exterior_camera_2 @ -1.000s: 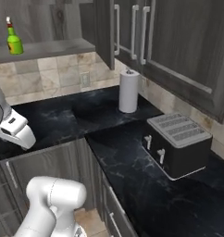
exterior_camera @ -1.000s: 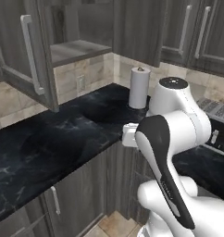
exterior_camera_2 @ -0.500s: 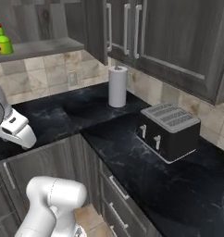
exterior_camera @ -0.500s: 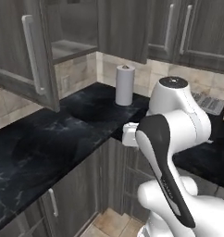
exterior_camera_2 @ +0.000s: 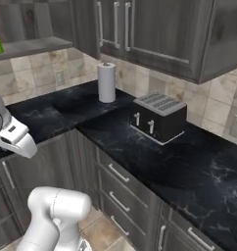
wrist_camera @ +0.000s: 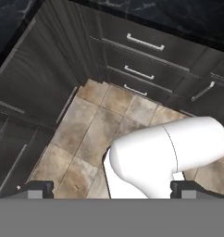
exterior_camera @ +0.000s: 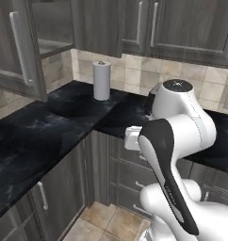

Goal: Move the cutting board and knife to the sink. Then move spray from the cabinet to the counter.

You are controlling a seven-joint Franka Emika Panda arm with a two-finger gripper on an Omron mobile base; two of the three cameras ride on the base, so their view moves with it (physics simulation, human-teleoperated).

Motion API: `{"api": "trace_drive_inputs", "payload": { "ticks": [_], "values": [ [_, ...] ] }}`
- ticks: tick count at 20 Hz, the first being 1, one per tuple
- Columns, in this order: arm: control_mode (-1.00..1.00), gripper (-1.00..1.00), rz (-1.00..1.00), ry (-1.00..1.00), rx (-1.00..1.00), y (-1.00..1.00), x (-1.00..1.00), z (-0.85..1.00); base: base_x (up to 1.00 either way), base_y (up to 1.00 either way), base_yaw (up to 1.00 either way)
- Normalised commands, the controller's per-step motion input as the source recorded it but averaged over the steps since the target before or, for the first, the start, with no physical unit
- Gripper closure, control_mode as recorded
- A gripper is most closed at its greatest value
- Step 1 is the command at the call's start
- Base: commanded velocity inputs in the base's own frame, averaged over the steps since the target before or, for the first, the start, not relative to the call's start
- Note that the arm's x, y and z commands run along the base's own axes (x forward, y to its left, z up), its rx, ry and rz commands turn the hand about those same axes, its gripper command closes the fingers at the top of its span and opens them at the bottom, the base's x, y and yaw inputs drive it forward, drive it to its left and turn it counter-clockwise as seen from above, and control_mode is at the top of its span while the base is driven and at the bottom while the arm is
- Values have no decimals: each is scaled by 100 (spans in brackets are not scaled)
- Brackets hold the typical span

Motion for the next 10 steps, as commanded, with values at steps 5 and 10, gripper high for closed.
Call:
{"api": "trace_drive_inputs", "payload": {
  "ticks": [5, 10],
  "values": [
    [100, -100, 0, 0, 0, 0, 0, 0, 32, 0, -25],
    [100, -100, 0, 0, 0, 0, 0, 0, 47, 5, -20]
  ]
}}
